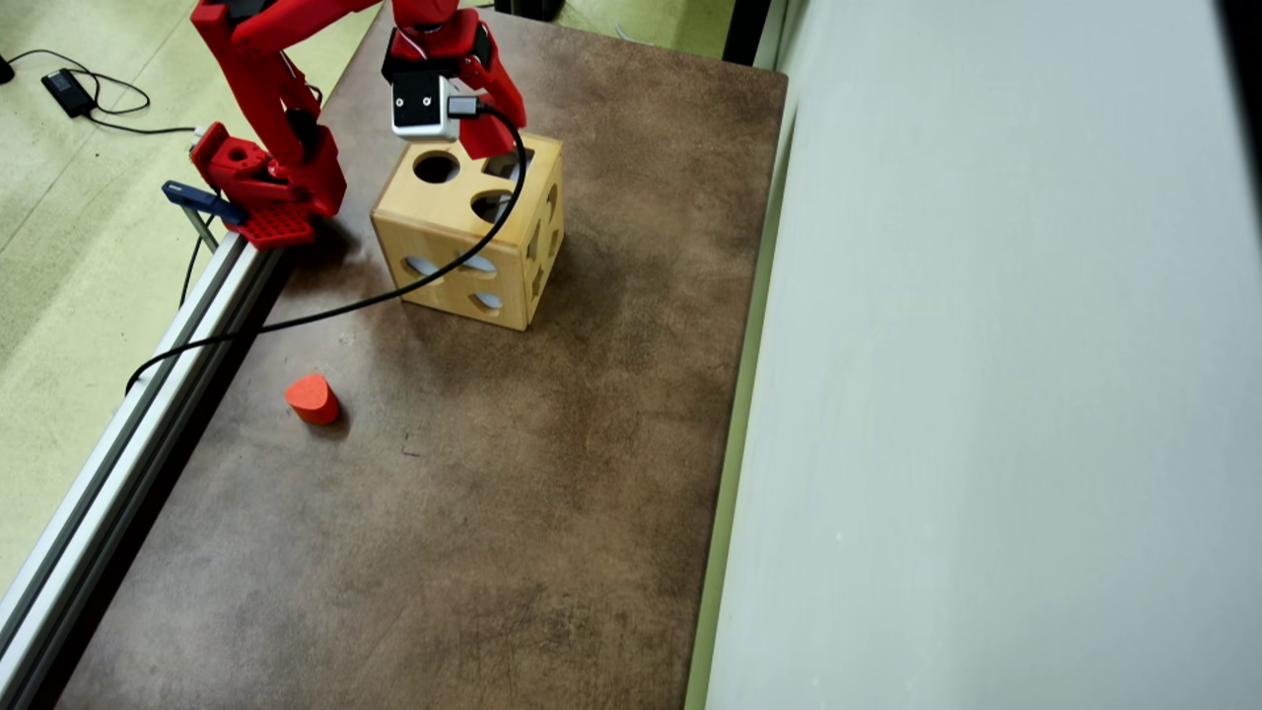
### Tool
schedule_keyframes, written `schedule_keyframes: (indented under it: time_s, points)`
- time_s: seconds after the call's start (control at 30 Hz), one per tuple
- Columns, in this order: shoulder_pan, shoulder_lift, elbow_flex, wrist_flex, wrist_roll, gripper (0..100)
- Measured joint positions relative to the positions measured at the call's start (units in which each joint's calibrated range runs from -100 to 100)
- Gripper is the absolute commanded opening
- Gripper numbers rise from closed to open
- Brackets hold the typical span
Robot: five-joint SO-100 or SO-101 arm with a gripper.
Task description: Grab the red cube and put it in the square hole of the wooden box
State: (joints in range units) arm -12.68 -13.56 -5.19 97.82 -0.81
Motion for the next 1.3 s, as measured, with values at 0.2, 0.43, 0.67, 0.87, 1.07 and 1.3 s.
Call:
schedule_keyframes:
  time_s: [0.2, 0.43, 0.67, 0.87, 1.07, 1.3]
  points:
    - [-0.1, -0.8, 5.2, 0.0, -0.1, 1]
    - [-0.1, 1.3, 5.6, -1.4, -0.1, 1]
    - [-0.1, 5.8, 5.6, -5.1, -3.4, 1]
    - [-0.7, 8.4, 5.1, -8.6, -5.3, 1]
    - [-3.5, 10.6, 4.7, -10.8, -6.7, 1]
    - [-4.4, 10.8, 4.6, -11.3, -7.2, 1]
